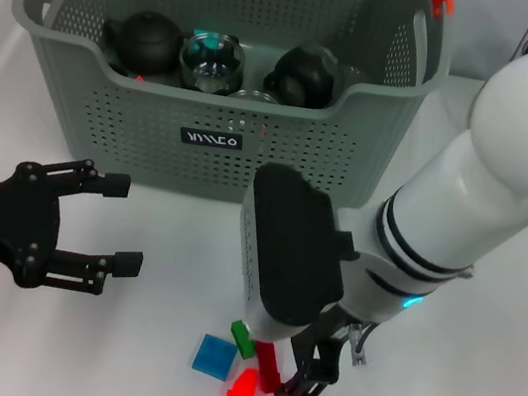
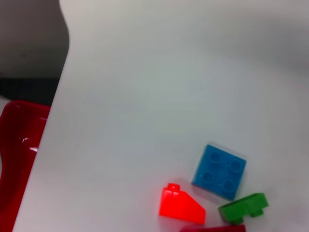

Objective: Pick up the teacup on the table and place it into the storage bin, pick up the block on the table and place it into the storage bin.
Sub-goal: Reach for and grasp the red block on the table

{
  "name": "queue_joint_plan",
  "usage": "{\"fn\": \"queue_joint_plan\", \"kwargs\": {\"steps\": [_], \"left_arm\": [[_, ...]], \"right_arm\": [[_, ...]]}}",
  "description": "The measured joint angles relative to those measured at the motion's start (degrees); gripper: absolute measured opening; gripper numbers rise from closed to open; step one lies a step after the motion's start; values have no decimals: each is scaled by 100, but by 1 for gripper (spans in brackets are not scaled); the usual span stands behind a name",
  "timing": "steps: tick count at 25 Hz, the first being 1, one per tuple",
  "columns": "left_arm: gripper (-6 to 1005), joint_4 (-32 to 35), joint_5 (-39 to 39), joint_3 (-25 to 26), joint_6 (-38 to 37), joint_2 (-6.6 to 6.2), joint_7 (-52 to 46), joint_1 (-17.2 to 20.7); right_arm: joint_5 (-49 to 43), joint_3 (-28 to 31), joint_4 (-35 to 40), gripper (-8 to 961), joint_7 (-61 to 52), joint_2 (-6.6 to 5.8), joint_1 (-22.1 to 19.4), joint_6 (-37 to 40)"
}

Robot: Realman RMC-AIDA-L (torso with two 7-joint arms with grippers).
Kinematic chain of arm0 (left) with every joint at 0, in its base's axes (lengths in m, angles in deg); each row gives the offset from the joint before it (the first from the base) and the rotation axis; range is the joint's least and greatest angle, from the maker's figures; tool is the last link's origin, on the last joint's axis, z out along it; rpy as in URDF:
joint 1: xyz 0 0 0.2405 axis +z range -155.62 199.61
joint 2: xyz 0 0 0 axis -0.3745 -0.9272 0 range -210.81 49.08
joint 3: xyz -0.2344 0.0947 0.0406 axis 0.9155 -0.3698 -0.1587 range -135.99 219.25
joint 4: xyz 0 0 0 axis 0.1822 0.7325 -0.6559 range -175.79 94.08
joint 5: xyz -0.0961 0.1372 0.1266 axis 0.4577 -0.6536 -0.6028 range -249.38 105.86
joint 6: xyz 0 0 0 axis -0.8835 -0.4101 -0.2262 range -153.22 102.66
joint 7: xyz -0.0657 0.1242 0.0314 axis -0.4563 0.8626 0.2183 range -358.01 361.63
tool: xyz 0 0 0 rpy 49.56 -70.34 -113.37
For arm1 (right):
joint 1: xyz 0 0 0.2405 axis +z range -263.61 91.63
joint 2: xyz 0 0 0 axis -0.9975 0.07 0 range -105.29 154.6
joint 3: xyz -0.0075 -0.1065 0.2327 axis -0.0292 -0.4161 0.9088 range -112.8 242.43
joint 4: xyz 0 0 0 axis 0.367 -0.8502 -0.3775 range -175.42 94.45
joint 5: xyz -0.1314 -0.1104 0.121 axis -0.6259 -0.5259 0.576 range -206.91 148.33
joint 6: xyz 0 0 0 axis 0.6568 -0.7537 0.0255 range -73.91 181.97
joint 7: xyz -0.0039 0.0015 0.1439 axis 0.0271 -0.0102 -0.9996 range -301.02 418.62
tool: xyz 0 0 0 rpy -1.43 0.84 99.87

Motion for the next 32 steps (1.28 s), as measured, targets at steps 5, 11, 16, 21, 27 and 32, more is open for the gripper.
{"fn": "queue_joint_plan", "kwargs": {"steps": [5, 11, 16, 21, 27, 32], "left_arm": [[931, -11, 8, 0, -14, 1, -2, 0], [932, -11, 18, 1, -24, 1, -2, 3], [931, -9, 19, 0, -25, 1, 0, -2], [930, -8, 19, 1, -22, 1, 12, 5], [931, -8, 19, 0, -4, 9, 16, 8], [931, -8, 19, 0, -2, 9, 19, 9]], "right_arm": [[-3, -184, -4, 899, -99, 4, 2, -68], [-9, -393, -56, 884, -192, 12, -1, -257], [-12, -557, -138, 871, -198, 15, 11, -449], [-12, -602, -159, 859, -198, 23, 17, -515], [-12, -661, -216, 844, -196, 41, 13, -534], [-12, -678, -238, 832, -194, 51, 16, -575]]}}
